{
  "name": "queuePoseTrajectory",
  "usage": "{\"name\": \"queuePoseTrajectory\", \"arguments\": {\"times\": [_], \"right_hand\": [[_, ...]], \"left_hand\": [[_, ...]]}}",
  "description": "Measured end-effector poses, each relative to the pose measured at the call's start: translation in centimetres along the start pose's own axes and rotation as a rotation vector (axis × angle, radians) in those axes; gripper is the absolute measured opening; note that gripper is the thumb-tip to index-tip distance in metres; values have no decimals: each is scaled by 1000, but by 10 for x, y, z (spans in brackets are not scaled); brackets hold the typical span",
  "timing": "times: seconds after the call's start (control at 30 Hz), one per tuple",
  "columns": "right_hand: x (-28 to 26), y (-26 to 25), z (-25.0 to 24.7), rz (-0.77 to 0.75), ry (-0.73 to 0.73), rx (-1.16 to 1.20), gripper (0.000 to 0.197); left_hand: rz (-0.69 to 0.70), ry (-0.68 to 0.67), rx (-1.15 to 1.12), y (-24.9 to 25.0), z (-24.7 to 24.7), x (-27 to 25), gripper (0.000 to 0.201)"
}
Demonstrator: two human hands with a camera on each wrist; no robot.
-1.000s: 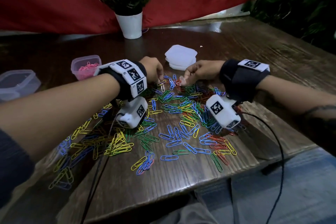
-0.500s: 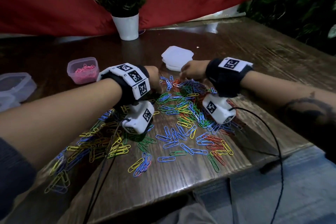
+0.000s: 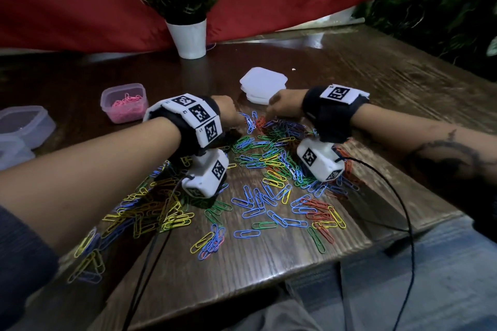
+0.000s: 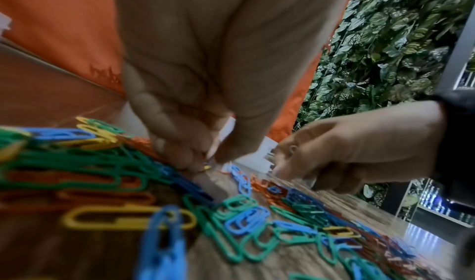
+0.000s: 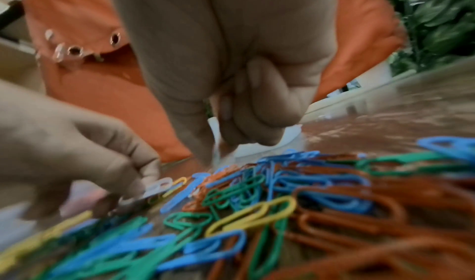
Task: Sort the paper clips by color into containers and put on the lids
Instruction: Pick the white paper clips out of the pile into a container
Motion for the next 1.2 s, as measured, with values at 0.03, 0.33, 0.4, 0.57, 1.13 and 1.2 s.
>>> {"name": "queuePoseTrajectory", "arguments": {"times": [0.03,0.33,0.4,0.57,1.13,1.2], "right_hand": [[1,5,1,11,-8,67,22],[1,8,4,16,-74,287,28],[-1,-3,3,3,-65,261,30],[2,-38,-4,-62,24,30,15],[1,-30,7,36,-161,468,40],[-17,-17,-1,81,-182,748,36]], "left_hand": [[63,40,-19,6,-5,0,23],[361,-98,163,29,6,-22,11],[356,-141,156,21,6,-28,13],[403,-257,302,13,19,-44,17],[8,53,-719,-29,-34,-51,21],[-15,44,-874,-23,-30,-57,23]]}}
Point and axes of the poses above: each hand's wrist, its own x-axis towards the middle knuckle, its own z-axis out of the palm, y = z × x, the point moved 10 cm from there along x, towards the middle knuckle, and after that the axes turned 11 degrees about -x, right-handed, at the moved point
